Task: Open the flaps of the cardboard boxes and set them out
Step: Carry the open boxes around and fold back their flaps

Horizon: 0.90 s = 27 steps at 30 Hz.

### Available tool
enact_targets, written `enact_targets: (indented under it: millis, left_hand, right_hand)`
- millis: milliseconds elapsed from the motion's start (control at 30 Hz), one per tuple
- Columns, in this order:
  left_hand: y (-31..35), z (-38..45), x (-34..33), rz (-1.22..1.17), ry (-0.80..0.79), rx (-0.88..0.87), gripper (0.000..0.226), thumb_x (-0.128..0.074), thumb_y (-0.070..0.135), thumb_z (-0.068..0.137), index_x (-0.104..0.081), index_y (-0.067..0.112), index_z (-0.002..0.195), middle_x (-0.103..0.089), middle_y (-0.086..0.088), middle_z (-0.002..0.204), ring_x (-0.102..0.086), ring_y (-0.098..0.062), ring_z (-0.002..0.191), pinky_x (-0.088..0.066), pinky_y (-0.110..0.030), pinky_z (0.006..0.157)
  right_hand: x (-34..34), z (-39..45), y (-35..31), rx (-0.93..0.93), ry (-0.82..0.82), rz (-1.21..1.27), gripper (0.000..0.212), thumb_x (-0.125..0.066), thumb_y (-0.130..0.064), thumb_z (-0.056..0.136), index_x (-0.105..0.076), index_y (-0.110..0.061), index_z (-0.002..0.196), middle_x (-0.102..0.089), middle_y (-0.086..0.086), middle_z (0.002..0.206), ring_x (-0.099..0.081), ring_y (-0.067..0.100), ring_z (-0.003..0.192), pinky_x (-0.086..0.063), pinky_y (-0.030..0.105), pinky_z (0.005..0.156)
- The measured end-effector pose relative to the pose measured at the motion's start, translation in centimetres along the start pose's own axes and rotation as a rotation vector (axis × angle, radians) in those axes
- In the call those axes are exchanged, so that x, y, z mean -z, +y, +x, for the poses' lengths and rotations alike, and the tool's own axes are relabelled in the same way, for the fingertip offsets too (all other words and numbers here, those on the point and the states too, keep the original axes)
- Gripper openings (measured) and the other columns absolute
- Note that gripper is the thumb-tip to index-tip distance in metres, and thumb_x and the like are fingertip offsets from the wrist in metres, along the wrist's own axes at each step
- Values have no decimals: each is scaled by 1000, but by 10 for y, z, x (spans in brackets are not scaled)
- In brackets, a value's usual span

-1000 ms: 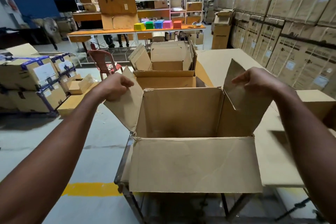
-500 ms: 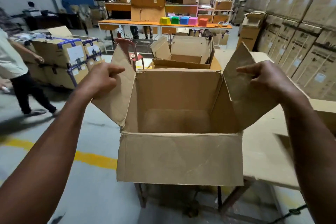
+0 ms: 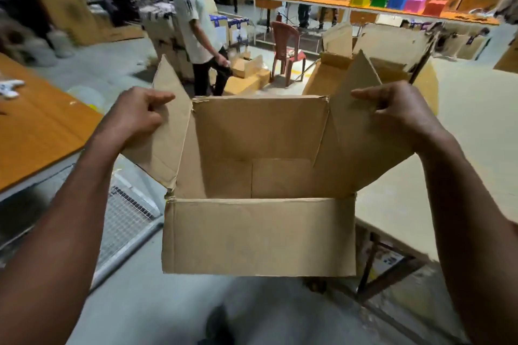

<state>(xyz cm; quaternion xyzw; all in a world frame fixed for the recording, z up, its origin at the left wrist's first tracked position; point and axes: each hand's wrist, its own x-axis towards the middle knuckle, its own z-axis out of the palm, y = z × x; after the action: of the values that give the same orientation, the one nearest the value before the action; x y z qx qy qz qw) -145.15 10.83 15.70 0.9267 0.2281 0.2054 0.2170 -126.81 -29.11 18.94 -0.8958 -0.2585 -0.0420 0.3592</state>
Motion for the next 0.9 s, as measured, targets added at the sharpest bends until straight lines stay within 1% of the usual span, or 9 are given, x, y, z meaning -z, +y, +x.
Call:
enact_targets:
  millis: [133,267,400,467,533,733,800,867,900]
  left_hand:
    - [-50,-35,24,11,9,84,68,-48,-20,75,-64,10,133,-63,-9,136,-57,-18,128,-40,-28,108]
    - [-107,-60,41,29,4,161,69,-47,-20,75,-64,12,133,-61,-7,138,-54,-18,131,-37,-25,107]
    - [-166,-73,57,-8,-10,211,70,-46,-21,74,-64,13,133,-61,-6,138,-53,-19,133,-40,-35,113]
    - [-193,-77,64,-38,-14,230,70,-45,-21,75,-64,12,133,-61,-5,138,-53,-19,133,-41,-39,113]
    - [-215,-80,69,-45,-9,257,69,-45,-20,76,-64,14,134,-61,-3,138,-53,-18,133,-42,-38,113]
    - [-266,-74,61,-69,-41,289,68,-47,-18,78,-61,14,137,-58,-1,142,-50,-18,136,-38,-26,110]
    - [-281,-67,51,-87,-70,294,69,-47,-17,79,-60,16,138,-58,-1,142,-53,-16,132,-39,-20,104]
    - [-295,-55,39,-104,-97,323,71,-48,-16,80,-59,21,139,-57,-2,144,-63,-9,110,-43,-12,87]
    - [-300,-48,35,-109,-109,332,71,-48,-15,80,-58,23,139,-56,-3,145,-62,-4,96,-44,-11,79]
  right_hand:
    - [-42,-4,-30,78,-126,6,53,-59,14,87,-63,-15,131,-60,3,138,-54,15,129,-47,29,101]
    - [-88,-2,-63,87,-163,4,60,-54,18,83,-65,-15,131,-65,2,132,-57,10,124,-47,25,101]
    - [-139,-4,-100,145,-200,-9,61,-50,21,81,-65,-12,131,-65,6,133,-58,16,126,-48,31,103]
    - [-169,-1,-113,146,-207,-25,64,-47,21,78,-67,-13,129,-65,7,131,-59,18,125,-48,29,101]
    - [-199,2,-125,125,-209,-46,67,-46,19,75,-69,-16,127,-66,7,130,-59,19,125,-46,25,98]
    - [-284,11,-145,49,-228,-54,66,-49,19,76,-67,-15,130,-65,8,132,-64,24,118,-50,37,103]
    - [-307,9,-146,12,-232,-69,67,-49,18,77,-65,-17,131,-65,9,132,-68,25,106,-56,37,94]
    - [-324,9,-148,-49,-237,-55,67,-47,20,80,-63,-16,134,-65,15,130,-67,19,80,-55,24,67]
    - [-331,10,-148,-73,-241,-49,66,-48,21,81,-62,-14,135,-64,18,130,-63,14,73,-52,19,60]
